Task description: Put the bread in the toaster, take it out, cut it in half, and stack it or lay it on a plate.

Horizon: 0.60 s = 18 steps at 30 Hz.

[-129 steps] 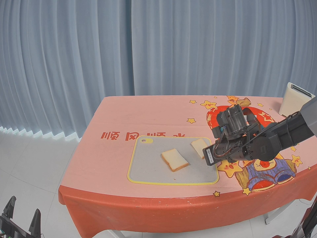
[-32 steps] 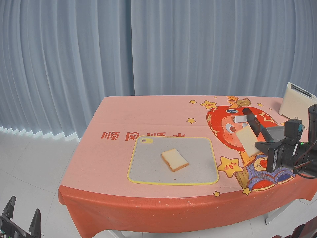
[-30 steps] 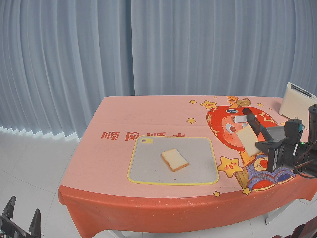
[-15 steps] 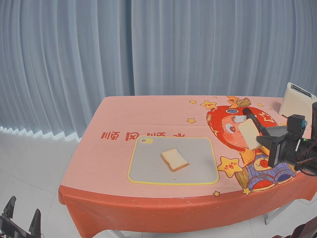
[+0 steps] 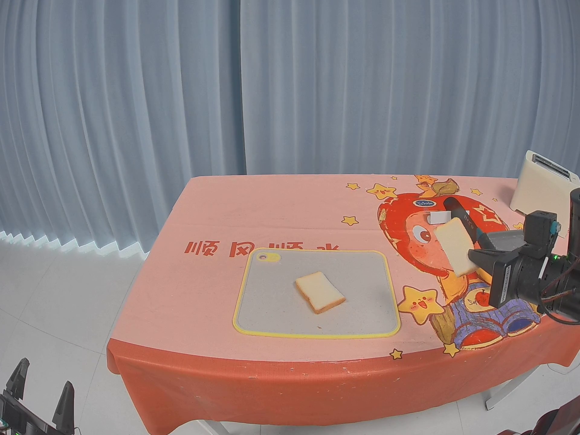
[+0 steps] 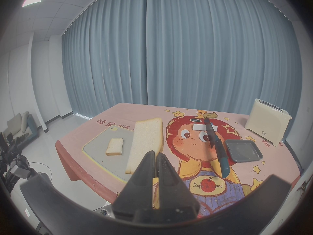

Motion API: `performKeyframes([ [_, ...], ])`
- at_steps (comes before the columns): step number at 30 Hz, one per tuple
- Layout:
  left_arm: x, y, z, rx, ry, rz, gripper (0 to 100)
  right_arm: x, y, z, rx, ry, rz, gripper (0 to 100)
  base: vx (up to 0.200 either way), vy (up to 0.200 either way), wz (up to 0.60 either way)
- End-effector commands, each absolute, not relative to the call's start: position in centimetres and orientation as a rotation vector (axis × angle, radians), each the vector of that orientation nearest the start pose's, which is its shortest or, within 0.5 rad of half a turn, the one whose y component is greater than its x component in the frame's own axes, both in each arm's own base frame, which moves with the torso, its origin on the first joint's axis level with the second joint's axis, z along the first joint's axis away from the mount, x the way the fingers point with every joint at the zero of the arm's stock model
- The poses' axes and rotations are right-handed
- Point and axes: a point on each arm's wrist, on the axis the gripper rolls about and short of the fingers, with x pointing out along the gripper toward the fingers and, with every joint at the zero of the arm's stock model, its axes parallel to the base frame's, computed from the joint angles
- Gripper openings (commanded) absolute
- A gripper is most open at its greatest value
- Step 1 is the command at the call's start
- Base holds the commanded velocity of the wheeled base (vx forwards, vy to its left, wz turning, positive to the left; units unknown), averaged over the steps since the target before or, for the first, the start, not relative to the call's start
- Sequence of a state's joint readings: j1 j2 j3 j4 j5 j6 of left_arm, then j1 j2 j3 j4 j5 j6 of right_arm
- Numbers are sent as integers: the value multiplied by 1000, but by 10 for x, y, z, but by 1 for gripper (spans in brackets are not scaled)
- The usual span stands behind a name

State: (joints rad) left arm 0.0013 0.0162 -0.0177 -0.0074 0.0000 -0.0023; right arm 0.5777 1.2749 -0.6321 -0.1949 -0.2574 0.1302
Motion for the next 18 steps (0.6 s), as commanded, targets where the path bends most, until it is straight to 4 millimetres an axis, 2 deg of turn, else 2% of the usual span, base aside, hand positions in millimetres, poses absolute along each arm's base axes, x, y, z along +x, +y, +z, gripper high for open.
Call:
performKeyframes([
  [1, -22, 0, 76, -12, -2, 5, 100, 162, 99, 198, -56, 433, 287, 0, 0, 0, 0],
  [18, -22, 0, 76, -23, -2, 21, 100, 162, 99, 196, -63, 440, 287, 0, 0, 0, 0],
])
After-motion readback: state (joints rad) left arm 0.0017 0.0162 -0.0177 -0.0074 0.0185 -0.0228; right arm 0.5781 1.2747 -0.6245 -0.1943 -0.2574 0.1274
